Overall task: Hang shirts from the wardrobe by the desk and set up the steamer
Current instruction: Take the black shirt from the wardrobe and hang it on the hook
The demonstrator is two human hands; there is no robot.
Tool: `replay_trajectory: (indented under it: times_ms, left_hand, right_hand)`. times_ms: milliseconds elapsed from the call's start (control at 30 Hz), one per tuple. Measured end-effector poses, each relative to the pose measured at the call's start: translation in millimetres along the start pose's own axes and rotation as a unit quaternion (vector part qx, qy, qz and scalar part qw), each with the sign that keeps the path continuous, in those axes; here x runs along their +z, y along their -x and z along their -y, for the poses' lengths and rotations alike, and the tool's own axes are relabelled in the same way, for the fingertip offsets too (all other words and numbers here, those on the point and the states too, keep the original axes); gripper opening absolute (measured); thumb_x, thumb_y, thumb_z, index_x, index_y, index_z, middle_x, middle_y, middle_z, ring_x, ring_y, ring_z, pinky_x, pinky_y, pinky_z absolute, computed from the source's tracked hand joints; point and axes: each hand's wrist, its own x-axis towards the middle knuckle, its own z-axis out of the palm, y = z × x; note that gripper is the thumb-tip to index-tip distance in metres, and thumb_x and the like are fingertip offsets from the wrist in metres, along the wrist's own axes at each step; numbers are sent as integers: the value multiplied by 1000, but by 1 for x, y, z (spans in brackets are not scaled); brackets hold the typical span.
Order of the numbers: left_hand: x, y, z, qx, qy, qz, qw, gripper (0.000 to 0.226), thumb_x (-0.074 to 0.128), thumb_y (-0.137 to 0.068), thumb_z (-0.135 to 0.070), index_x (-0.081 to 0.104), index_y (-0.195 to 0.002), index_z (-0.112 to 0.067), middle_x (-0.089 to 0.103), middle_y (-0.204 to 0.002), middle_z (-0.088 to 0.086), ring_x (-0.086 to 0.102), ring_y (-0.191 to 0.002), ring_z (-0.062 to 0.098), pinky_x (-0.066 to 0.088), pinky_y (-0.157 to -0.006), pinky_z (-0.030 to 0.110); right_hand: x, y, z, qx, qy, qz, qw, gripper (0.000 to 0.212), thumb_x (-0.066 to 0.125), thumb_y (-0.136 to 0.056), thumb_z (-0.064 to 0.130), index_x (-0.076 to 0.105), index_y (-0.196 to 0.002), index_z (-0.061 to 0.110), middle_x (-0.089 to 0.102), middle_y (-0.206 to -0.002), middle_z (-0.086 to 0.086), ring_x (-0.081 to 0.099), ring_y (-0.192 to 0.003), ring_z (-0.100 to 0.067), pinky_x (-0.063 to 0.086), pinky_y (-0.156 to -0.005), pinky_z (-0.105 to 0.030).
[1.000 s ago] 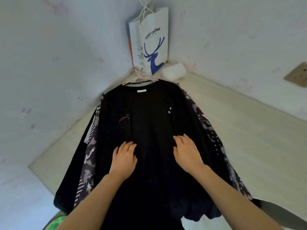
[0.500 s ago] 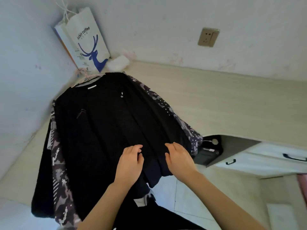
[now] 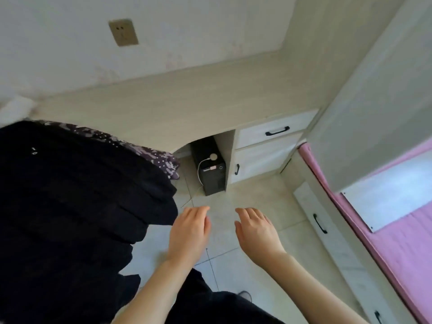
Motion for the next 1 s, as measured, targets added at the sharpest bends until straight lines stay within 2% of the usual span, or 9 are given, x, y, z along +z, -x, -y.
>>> replay_trajectory:
  times_ms: [133,233,367,500,667,900,1000]
  left_hand:
    - [38,14,-65,66,-2,45,997,34,40,-92,-24,67,-108,-12,70,-91,-2,63,-87,19,54,-68,34]
    - [63,23,-113,114,3,82,990,38,36,-92,-27,68,-107,-13,71,-89,-3,63,-85,18,53,-66,30]
    - [92,28,-169,181,4,136,974,39,34,-93,-29,67,-109,-15,70,-91,-5,63,-88,17,53,-68,30]
    - [112,21,-214,232,12,168,958,38,34,-94,-32,67,-106,-17,70,-91,-7,63,-88,16,52,-68,30]
    - [137,-3,-261,277,8,205,939,41,30,-94,-36,66,-105,-19,70,-93,-9,62,-90,16,52,-65,31]
    - [179,-76,-320,332,10,225,916,45,26,-92,-38,65,-103,-20,69,-92,-9,61,-88,15,53,-70,33]
    - [191,-112,-340,354,8,217,910,33,36,-93,-31,66,-97,-19,69,-86,-8,62,-82,16,53,-65,34]
  right_hand:
    - [-8,67,-55,91,-4,-2,996,25,65,-86,25,65,-107,12,69,-93,-2,65,-91,-25,52,-83,-33]
    - [-15,117,-92,157,-10,-7,988,27,60,-90,26,63,-112,12,68,-100,-3,64,-98,-27,49,-88,-34]
    - [-27,168,-136,239,-55,-27,969,36,45,-98,28,52,-130,14,61,-122,-3,53,-117,-26,41,-99,-34]
    - [-33,203,-171,308,-67,-64,947,32,50,-95,26,56,-124,12,64,-116,-4,57,-111,-27,46,-93,-36]
    - [-39,220,-209,374,-78,-75,921,33,46,-97,27,54,-126,12,63,-118,-3,56,-112,-25,45,-95,-34]
    - [-61,189,-283,416,-77,-93,901,30,44,-96,25,55,-120,12,63,-110,-5,57,-104,-26,47,-88,-35]
    - [-74,168,-317,427,-58,-90,898,26,44,-94,21,58,-112,10,64,-103,-7,57,-98,-28,47,-83,-38]
